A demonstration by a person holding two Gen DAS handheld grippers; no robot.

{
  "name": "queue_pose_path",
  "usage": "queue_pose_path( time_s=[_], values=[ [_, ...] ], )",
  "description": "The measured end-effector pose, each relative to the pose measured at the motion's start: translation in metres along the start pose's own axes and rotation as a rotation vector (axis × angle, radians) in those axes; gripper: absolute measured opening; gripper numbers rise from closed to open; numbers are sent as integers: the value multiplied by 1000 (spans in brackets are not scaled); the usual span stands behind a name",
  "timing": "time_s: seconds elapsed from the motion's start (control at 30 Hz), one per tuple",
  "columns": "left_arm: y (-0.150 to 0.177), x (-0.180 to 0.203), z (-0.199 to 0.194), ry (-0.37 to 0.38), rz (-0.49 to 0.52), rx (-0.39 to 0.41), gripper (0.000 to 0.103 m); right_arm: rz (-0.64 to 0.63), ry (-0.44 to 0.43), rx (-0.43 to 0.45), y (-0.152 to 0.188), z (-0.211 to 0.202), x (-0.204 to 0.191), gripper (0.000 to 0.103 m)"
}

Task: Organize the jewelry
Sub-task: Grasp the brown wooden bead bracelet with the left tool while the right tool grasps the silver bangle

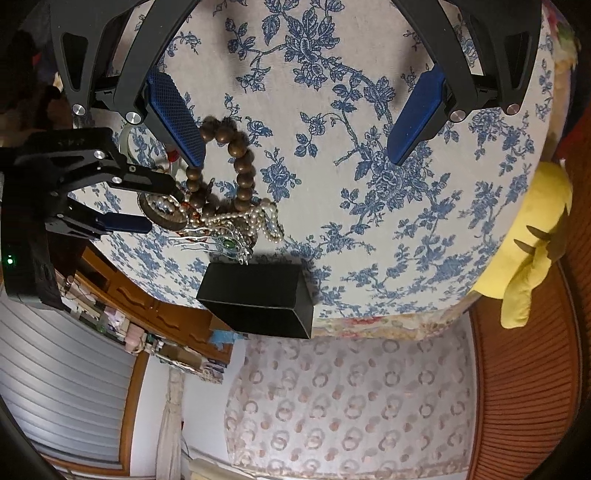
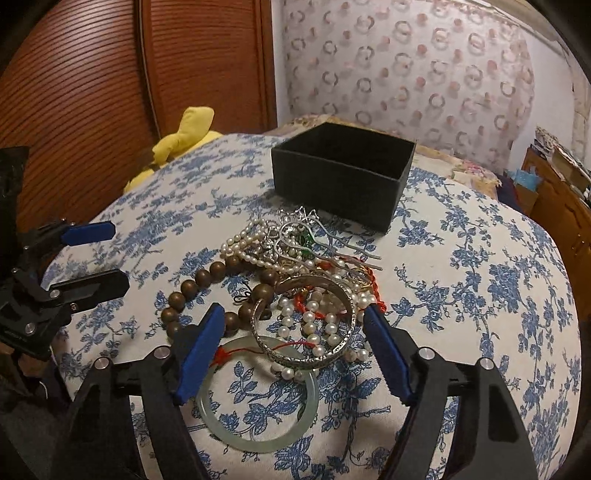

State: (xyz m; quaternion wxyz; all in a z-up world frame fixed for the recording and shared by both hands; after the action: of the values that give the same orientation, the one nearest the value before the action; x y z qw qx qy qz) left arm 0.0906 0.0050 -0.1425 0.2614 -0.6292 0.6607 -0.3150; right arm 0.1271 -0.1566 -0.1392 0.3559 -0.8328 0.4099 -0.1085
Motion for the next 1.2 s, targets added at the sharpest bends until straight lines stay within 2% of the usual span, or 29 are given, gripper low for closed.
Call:
queue_pose_path(
  time_s=[0.1, 0.27, 0.4, 0.47, 0.6, 0.8, 0.9, 1.0, 1.2],
  values=[
    [1, 2, 4, 24, 1, -18, 80, -15, 17, -16, 1, 3, 2, 62],
    [0, 14, 11, 97, 3, -56, 60, -10, 13, 15, 2, -9, 3, 61],
    [-3, 25, 21, 129, 27, -83, 47, -4, 23, 35, 5, -21, 6, 61],
    [-6, 32, 27, 153, 30, -101, 36, 4, 25, 45, 6, -26, 8, 62],
    [-13, 43, 38, 164, 54, -118, 35, 17, 37, 62, 6, -32, 12, 62],
    [-13, 50, 56, 132, 93, -150, 31, 23, 44, 69, 8, -36, 14, 62],
    [-9, 50, 58, 101, 128, -145, 12, 24, 47, 67, 9, -35, 14, 62],
    [-5, 49, 52, 133, 124, -148, 12, 25, 51, 65, 10, -34, 14, 62],
    [-9, 43, 17, 179, 85, -92, 12, 23, 48, 87, 7, -41, 11, 62]
  ],
)
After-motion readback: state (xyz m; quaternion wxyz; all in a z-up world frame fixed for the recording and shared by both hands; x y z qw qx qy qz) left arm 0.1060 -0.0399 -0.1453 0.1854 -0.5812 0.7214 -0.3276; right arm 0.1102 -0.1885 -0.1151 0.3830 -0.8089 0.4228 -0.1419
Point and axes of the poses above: each gripper's, at about its wrist camera, not at the fingertips, and z roughly the way its jaws point, x to its right, y to its underside, the point moved 7 cm from there along z, roughly the way its jaws point, and after that the axes turned 7 degrees about -y, right-handed, at the moved point
